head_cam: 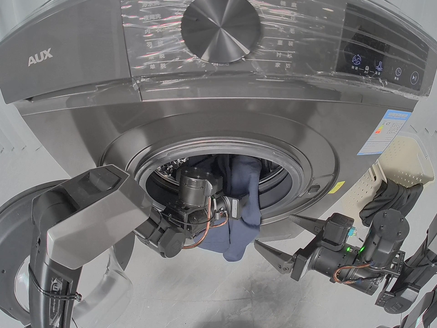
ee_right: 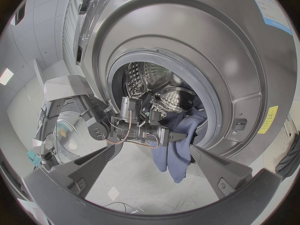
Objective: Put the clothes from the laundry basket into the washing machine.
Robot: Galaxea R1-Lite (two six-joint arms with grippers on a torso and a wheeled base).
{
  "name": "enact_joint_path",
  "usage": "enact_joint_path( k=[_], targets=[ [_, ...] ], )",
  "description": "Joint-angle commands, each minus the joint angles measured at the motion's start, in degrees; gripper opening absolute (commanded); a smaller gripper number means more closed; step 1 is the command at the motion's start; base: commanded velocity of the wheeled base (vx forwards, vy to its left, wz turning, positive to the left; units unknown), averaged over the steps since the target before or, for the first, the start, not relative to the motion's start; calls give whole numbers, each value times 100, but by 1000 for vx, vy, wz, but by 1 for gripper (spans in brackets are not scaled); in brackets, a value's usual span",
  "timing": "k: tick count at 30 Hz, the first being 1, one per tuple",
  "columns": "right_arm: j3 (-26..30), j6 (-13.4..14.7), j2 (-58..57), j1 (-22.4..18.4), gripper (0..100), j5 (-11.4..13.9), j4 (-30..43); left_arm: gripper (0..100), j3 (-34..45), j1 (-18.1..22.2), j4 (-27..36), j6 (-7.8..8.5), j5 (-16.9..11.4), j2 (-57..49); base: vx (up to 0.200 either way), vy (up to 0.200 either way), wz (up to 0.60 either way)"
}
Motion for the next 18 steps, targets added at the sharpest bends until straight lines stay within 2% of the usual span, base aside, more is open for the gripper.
enact_joint_path(
  k=[1, 2, 3, 5, 6, 7, 10, 14, 18],
  targets=[
    [-49, 15, 12, 3, 100, 1, -28, 0, -478, 47, -11, -34, 118, 243, 0, 0, 0],
    [-49, 15, 12, 3, 100, 1, -28, 0, -478, 47, -11, -34, 118, 243, 0, 0, 0],
    [-102, 15, 3, 3, 100, 1, -46, 0, -750, 82, -37, -52, 372, 348, 0, 0, 0],
    [-119, 15, -5, 3, 100, 1, -46, 0, -1102, 153, -108, -140, 601, 436, 0, 0, 0],
    [-119, 15, -5, 3, 100, 1, -46, 0, -1102, 153, -108, -140, 601, 436, 0, 0, 0],
    [-110, 15, -5, -5, 100, 1, -46, 0, -1541, 205, -134, -263, 733, 498, 0, 0, 0],
    [-119, 15, 3, 3, 100, -17, -46, 0, -2007, 320, -134, -360, 935, 542, 0, 0, 0],
    [-110, 15, 3, -5, 100, -17, -37, 0, -2157, 416, -204, -412, 996, 542, 0, 0, 0],
    [-110, 15, 12, -5, 100, -8, -37, 0, -1981, 408, -301, -395, 979, 515, 0, 0, 0]
  ],
)
